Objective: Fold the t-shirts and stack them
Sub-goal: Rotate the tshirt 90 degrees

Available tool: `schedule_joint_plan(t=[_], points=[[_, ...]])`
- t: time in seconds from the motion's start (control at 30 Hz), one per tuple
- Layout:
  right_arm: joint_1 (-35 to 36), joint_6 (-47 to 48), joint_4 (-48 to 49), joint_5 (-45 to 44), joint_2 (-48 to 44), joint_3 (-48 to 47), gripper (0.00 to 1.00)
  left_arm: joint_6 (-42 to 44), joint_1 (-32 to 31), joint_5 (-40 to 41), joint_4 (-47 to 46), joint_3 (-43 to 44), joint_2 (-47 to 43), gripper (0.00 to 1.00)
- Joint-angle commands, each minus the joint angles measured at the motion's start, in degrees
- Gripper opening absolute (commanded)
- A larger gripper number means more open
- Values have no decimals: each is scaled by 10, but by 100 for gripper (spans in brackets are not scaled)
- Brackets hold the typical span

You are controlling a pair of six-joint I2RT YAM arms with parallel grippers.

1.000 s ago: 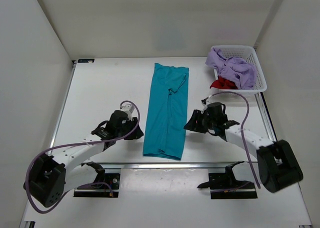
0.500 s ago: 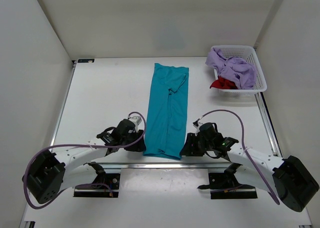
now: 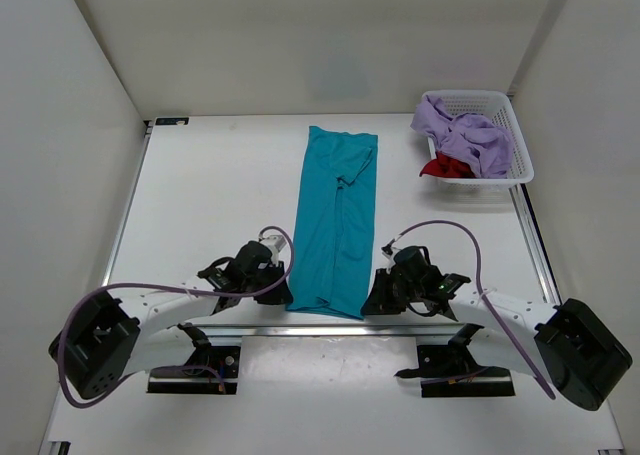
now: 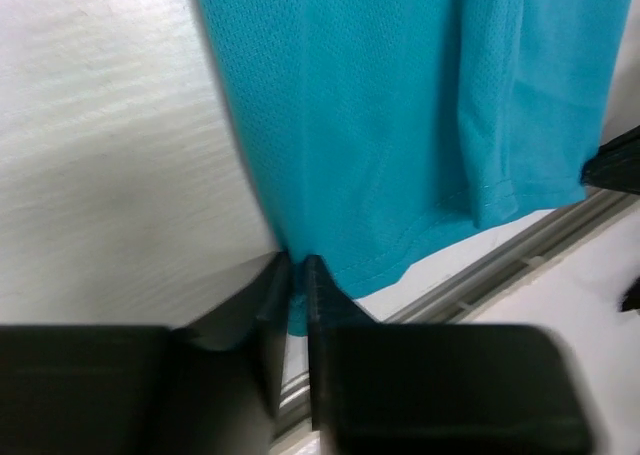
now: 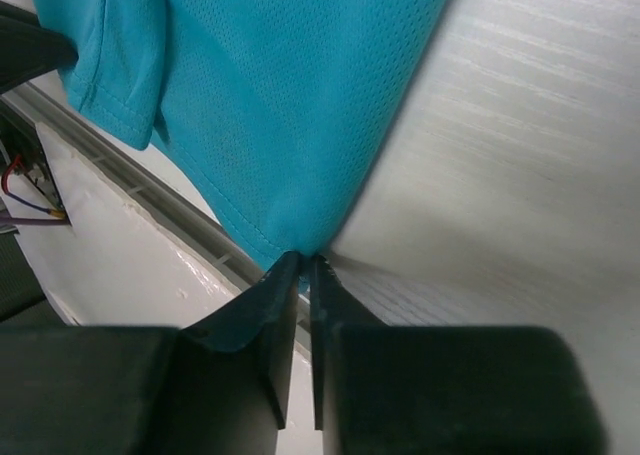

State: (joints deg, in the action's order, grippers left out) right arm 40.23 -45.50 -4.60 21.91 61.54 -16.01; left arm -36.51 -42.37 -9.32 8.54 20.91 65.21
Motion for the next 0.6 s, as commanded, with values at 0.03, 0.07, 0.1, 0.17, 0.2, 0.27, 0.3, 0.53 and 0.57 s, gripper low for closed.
schedule_joint_plan(t=[0.03,0.07,0.1,0.17,0.2,0.27,0.3,0.53,0.57], points=[[5,-5,11,-5,-7,-6,4,-20,-10,-20,-35,-17,-9,13],[6,-3,8,-10,-18,-2,2,-22,-8,-18,-37,-24,-17,9],[6,-6,0,-12,-21,-6,1,-25,-6,-20,-37,-28,-30,4],[-1,1,-9,-15,-36,-9,0,-29,-1,-10,-30,-34,-52,2],[2,13,-33,-20,-38,-23,10,-32,6,-15,-32,-38,-64,3],[2,41,-87,-44,-46,-56,32,-33,15,-26,-28,-46,-75,6],[5,57,-119,-59,-48,-78,42,-32,16,-30,-28,-43,-72,10],[28,121,-153,-100,22,-199,20,-41,7,-36,-56,-53,-59,29],[61,136,-148,-127,57,-238,19,-42,7,-39,-55,-53,-59,29]])
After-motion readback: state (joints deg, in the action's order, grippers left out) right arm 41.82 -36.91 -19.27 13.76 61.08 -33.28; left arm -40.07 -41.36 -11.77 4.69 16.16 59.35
